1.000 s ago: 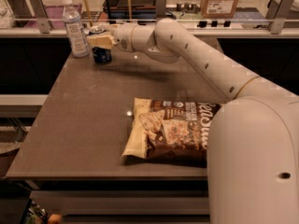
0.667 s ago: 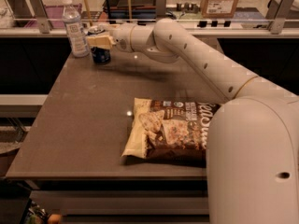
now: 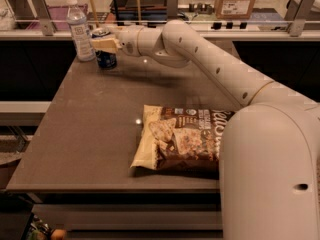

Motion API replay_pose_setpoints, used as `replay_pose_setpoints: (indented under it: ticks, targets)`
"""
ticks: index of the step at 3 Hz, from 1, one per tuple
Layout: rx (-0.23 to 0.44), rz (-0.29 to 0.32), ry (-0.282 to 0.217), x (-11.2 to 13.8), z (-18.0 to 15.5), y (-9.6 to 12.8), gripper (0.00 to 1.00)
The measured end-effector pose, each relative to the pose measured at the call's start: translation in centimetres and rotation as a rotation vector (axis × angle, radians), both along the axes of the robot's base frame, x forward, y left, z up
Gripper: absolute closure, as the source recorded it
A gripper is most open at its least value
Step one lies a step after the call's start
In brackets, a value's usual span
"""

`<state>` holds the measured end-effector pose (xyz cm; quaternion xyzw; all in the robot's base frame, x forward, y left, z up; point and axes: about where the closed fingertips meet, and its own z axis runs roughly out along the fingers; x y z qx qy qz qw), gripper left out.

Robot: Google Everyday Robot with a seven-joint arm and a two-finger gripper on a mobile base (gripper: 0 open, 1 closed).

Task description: Move pepsi can near blue plastic bottle

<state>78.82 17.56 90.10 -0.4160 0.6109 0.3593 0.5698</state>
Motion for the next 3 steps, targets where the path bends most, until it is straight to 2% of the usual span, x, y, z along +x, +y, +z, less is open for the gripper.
replay_pose_setpoints:
  ticks: [1, 2, 3]
  targets:
    - [0.0, 0.004, 0.001, -0.09, -0.04, 0.29, 0.13]
    - [0.001, 0.008, 0.002, -0.17, -0.07, 0.58, 0.0]
    - [0.001, 0.008, 0.002, -0.18, -0.07, 0.6, 0.0]
